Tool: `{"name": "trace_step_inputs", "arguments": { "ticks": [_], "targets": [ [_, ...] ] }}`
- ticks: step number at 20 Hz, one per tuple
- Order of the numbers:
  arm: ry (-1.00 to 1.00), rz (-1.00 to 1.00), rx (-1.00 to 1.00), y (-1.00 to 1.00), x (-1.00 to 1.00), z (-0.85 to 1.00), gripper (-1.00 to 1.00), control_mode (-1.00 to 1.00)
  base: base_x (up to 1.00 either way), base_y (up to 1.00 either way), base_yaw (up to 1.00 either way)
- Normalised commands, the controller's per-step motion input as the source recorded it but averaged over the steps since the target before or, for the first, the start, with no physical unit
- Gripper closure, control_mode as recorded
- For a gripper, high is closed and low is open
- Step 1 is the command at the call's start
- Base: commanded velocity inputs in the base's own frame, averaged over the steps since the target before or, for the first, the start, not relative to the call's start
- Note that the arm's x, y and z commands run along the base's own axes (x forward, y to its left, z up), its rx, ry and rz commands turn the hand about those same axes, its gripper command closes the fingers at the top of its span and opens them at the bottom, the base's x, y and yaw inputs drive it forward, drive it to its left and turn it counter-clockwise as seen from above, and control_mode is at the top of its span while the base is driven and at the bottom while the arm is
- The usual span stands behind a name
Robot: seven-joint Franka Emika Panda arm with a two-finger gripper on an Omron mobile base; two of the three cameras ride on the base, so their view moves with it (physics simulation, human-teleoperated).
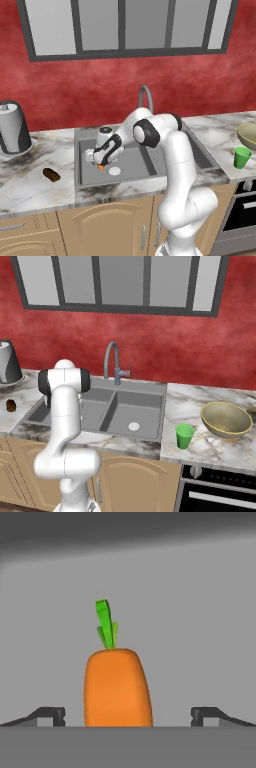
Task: Remove the sweet potato and carrot from the sink. Then move the bowl and cup from the counter to the sink for washing.
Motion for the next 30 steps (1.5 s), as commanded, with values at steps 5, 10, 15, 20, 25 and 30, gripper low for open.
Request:
{"name": "trace_step_inputs", "arguments": {
  "ticks": [5, 10, 15, 20, 25, 30],
  "targets": [
    [0.0, 0.0, 0.0, 0.04, 0.06, -0.15, -1.0, -1.0, 0.0, 0.0, 0.0],
    [0.0, 0.0, 0.0, 0.04, 0.0, -0.13, 1.0, -1.0, 0.0, 0.0, 0.0],
    [0.0, 0.0, 0.0, 0.0, 0.0, -0.07, 1.0, -1.0, 0.0, 0.0, 0.0],
    [0.02, 0.01, 0.0, 0.02, -0.07, 0.1, 1.0, -1.0, 0.0, 0.0, 0.0],
    [0.0, 0.05, 0.0, 0.0, -0.26, 0.35, 1.0, -1.0, 0.0, 0.0, 0.0],
    [0.0, 0.03, -0.05, 0.0, -0.34, 0.4, 1.0, -1.0, 0.0, 0.0, 0.0]
  ]
}}
